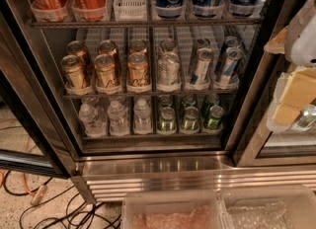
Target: Pick green can from bottom shelf of fridge
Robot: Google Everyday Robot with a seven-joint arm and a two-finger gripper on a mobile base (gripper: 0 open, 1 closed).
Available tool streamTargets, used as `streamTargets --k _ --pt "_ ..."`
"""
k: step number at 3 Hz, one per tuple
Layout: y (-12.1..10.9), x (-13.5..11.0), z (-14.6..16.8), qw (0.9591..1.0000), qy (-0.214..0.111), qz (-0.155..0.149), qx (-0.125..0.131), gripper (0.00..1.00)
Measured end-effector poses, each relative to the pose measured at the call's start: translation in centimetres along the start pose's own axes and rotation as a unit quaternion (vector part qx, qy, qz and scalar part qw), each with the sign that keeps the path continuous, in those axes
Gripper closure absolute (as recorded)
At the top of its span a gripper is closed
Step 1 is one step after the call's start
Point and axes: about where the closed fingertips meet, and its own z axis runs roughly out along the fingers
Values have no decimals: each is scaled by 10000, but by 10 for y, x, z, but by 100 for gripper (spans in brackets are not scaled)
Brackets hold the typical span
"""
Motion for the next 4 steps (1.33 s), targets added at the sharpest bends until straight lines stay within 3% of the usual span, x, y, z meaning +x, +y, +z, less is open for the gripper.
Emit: streamTargets --k 2,3,4 --pt "4 -2 18 9996 -179 205 -84 0" --pt "16 -2 59 9961 -652 441 -392 0" --pt "32 -20 108 9911 -851 454 -919 0"
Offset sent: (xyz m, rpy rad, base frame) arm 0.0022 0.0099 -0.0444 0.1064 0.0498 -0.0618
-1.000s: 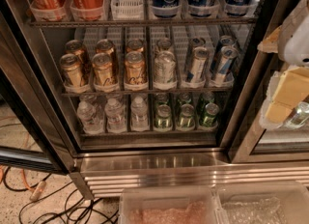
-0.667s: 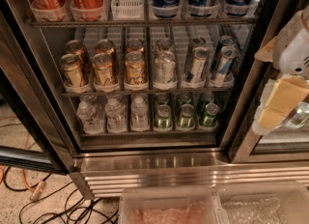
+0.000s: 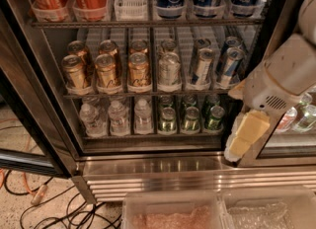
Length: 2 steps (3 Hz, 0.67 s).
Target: Pick green can from bottom shelf of fridge
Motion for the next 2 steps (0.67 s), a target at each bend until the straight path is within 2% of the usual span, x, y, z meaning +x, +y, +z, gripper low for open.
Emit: streamTargets --k 2 --pt "3 0 12 9999 -51 27 -87 0"
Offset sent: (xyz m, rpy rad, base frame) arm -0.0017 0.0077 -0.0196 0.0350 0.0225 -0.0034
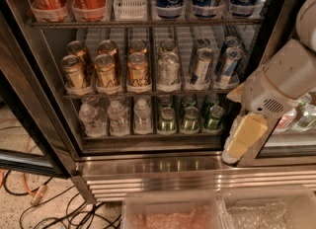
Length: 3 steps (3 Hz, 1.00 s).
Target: Pick green can from bottom shelf of fridge
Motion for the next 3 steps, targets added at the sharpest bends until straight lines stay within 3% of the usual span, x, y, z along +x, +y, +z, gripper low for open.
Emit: streamTargets --k 1,3 --pt "10 1 39 9986 -289 339 -276 0" --pt "36 -5 127 9872 -905 1091 -730 0"
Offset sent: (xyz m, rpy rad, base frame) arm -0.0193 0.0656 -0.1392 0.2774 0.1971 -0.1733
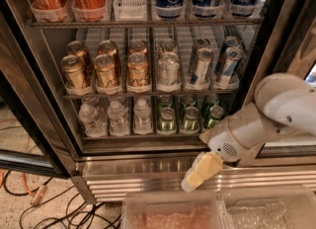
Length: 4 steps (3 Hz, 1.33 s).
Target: Pick green can from bottom shelf of fridge
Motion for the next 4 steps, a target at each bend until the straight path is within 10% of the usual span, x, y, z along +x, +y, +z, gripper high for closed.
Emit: streamTargets --k 4 --pt "-26 -18 47 9836 -1052 663 1307 0"
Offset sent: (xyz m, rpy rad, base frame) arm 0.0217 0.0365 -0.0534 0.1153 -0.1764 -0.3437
